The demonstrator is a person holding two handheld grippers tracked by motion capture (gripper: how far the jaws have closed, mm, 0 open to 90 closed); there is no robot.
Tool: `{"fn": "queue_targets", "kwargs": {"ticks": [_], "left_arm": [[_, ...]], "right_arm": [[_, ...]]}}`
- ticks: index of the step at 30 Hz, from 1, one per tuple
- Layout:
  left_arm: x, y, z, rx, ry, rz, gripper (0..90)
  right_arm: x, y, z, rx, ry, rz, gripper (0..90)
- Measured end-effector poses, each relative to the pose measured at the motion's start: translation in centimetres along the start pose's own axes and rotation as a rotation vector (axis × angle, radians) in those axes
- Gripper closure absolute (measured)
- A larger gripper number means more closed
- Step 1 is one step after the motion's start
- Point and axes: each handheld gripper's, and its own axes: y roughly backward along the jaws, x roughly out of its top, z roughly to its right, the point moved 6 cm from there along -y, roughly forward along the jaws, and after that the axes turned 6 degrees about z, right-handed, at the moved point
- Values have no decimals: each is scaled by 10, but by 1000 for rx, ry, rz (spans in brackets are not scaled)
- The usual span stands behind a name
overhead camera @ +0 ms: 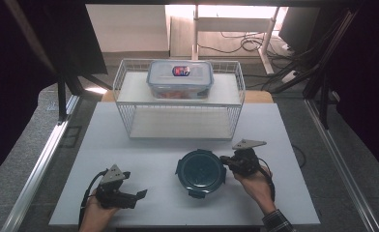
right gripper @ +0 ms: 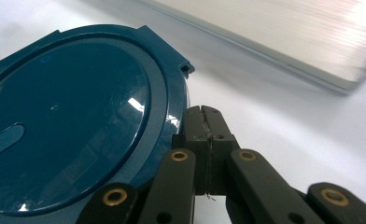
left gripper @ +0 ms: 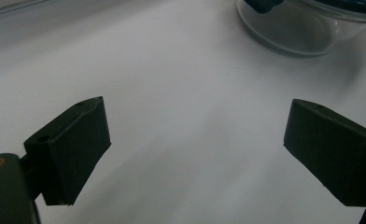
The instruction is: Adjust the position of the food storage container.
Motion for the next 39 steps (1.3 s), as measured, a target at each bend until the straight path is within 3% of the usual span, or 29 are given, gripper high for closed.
{"fn": "queue_targets", "kwargs": {"ticks": [3, 5, 7, 11, 12, 16, 18, 26, 39], "left_arm": [[-1, 0, 0, 8, -4, -3, 65], [-1, 2, 0, 12, -3, -2, 65], [-1, 2, -1, 14, 1, 0, 65], [-2, 2, -2, 13, 7, -1, 71], [-2, 2, -2, 12, 5, -1, 71], [-1, 1, 0, 10, -1, -3, 71], [-1, 0, 0, 10, -1, -4, 71], [-1, -2, 1, 5, 2, -8, 71], [-2, -3, 2, 0, 3, -13, 71]], "right_arm": [[1, 0, 0, -12, 2, -19, 889], [-5, 4, 1, -94, 34, -56, 889], [-12, 11, -1, -110, 25, -67, 888], [-22, 20, -10, -96, 0, -64, 887], [-26, 24, -13, -124, 10, -71, 888], [-24, 23, -13, -113, -28, -53, 889], [-23, 21, -13, -131, -19, -52, 889], [-18, 10, -19, -114, -18, -47, 890], [-5, -16, -32, -48, 24, -31, 890]]}}
